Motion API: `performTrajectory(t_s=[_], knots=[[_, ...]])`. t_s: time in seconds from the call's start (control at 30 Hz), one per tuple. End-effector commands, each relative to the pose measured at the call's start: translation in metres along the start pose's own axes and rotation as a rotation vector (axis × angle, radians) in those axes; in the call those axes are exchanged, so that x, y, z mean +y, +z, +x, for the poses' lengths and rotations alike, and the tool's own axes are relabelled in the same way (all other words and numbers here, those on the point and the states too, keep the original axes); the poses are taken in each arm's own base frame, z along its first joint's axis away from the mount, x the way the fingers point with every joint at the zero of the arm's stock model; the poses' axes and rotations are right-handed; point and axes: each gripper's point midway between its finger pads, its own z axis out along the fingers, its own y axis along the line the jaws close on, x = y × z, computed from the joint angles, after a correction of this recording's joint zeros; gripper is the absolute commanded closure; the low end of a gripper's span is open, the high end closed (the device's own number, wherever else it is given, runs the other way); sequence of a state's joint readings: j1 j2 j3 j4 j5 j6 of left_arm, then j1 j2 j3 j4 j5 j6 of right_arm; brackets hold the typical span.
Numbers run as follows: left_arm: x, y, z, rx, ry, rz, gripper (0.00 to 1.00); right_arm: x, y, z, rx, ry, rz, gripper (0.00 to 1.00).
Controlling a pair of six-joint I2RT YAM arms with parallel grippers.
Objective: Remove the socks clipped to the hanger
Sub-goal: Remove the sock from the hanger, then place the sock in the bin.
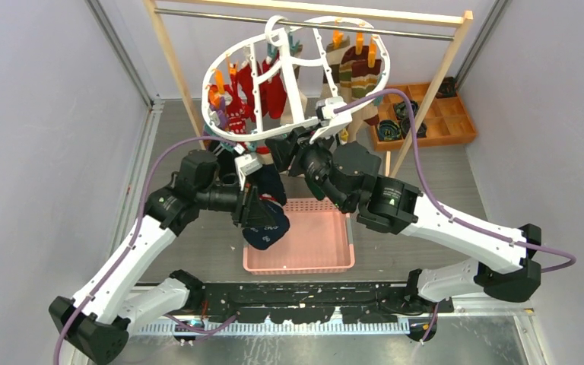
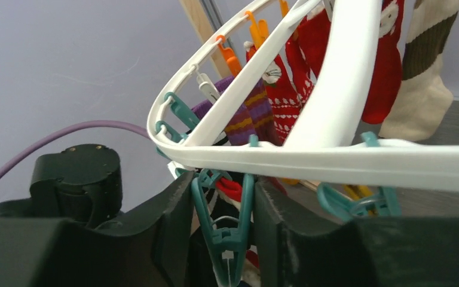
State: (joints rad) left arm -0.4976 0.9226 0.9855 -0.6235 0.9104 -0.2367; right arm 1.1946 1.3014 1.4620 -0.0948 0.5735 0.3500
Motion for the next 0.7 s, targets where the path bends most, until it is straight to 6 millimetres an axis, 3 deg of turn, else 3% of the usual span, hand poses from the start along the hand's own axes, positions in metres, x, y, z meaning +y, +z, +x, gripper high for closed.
performTrajectory(t_s=[0.0,0.07,0.17,0.27,0.43,0.47,0.5,0.53,0.67], knots=[[0.018,0.002,0.004,0.056,0.161,-0.072,0.71,-0.006,-0.014,-0.004,0.013,0.021,0.002,0.49],[0.021,-0.002,0.009,0.077,0.207,-0.089,0.71,-0.01,-0.018,0.002,0.035,0.015,0.006,0.42],[0.013,-0.01,0.014,0.065,0.228,-0.088,0.81,-0.016,-0.03,0.013,0.079,0.016,-0.008,0.27],[0.002,-0.016,0.017,0.043,0.233,-0.074,0.98,-0.025,-0.043,0.037,0.139,0.026,-0.021,0.16],[-0.016,-0.03,0.012,-0.007,0.265,-0.082,1.0,-0.03,-0.067,0.078,0.236,0.067,-0.093,0.02],[-0.019,-0.033,0.012,-0.007,0.265,-0.081,0.96,-0.035,-0.07,0.093,0.264,0.068,-0.084,0.01],[-0.02,-0.036,0.015,-0.003,0.244,-0.094,0.79,-0.039,-0.073,0.104,0.282,0.066,-0.074,0.0],[-0.021,-0.039,0.013,-0.011,0.228,-0.113,0.7,-0.043,-0.074,0.114,0.291,0.064,-0.061,0.0],[-0.026,-0.044,0.006,-0.049,0.169,-0.145,0.53,-0.053,-0.063,0.129,0.255,0.008,-0.027,0.01]])
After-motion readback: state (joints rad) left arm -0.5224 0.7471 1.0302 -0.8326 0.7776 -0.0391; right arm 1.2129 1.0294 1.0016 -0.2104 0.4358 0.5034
